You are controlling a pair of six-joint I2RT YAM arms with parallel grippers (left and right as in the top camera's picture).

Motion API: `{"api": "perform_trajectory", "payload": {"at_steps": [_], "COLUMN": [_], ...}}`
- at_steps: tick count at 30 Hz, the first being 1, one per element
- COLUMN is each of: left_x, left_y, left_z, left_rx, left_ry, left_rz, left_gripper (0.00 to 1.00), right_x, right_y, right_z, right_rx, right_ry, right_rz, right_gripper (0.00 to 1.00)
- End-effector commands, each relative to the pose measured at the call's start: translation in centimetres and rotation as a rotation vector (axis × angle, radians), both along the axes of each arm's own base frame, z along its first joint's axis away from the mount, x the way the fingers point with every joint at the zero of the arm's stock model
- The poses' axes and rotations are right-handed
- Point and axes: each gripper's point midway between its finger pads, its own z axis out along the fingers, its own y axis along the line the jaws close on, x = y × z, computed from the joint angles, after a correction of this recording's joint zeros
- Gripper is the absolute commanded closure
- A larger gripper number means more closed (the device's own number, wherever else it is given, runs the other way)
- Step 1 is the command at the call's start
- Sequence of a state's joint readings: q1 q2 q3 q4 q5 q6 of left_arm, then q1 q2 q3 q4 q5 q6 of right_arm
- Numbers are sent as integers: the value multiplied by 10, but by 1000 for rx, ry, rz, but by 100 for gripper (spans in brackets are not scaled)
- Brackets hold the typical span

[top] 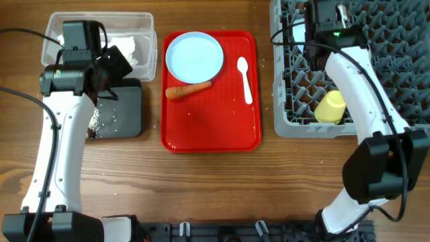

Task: Sort waste into correct bins and load items into the dishwasher rack
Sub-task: 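Carry the green bowl right and place it in the rack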

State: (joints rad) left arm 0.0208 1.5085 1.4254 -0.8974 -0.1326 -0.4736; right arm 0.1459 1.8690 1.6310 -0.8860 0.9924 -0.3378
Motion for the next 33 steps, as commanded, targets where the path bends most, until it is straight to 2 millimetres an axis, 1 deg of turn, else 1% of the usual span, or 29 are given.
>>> {"api": "perform_trajectory", "payload": {"at_steps": [1,2,3,5,8,12,13,15,18,21,24,27,29,32,33], "left_x": [2,2,2,2,2,2,2,2,2,2,2,2,2,2,2], "left_y": [2,2,2,2,2,2,2,2,2,2,2,2,2,2,2], "left_z": [-1,-1,-1,-1,-1,-1,-1,-1,-1,-1,-1,-1,-1,-1,-1], "left_rx": [-1,-1,-1,-1,-1,-1,-1,-1,-1,-1,-1,-1,-1,-1,-1], "left_ry": [-1,-1,-1,-1,-1,-2,-2,-2,-2,-1,-1,-1,-1,-1,-1], "left_rz": [6,6,6,6,6,6,6,6,6,6,6,6,6,6,6], "left_gripper": [21,21,21,21,21,21,21,21,21,21,20,20,20,20,20], "right_x": [4,5,5,4,2,-2,-2,-2,1,7,9,8,7,5,4], "right_y": [12,16,16,14,8,-3,-4,-3,5,27,42,56,58,59,61], "right_z": [-27,-35,-38,-39,-30,-5,-2,-2,-14,-28,-34,-47,-52,-53,-53], "right_rx": [-20,-25,-33,-63,-128,-269,-286,-286,-228,-144,-108,-37,-9,-8,-10], "right_ry": [58,83,95,106,99,60,57,60,90,104,111,145,162,172,180], "right_rz": [11,18,19,10,-15,-71,-78,-75,-33,37,79,125,134,138,143], "right_gripper": [96,96,96,96,96,96,96,96,96,96,96,96,96,95,93]}}
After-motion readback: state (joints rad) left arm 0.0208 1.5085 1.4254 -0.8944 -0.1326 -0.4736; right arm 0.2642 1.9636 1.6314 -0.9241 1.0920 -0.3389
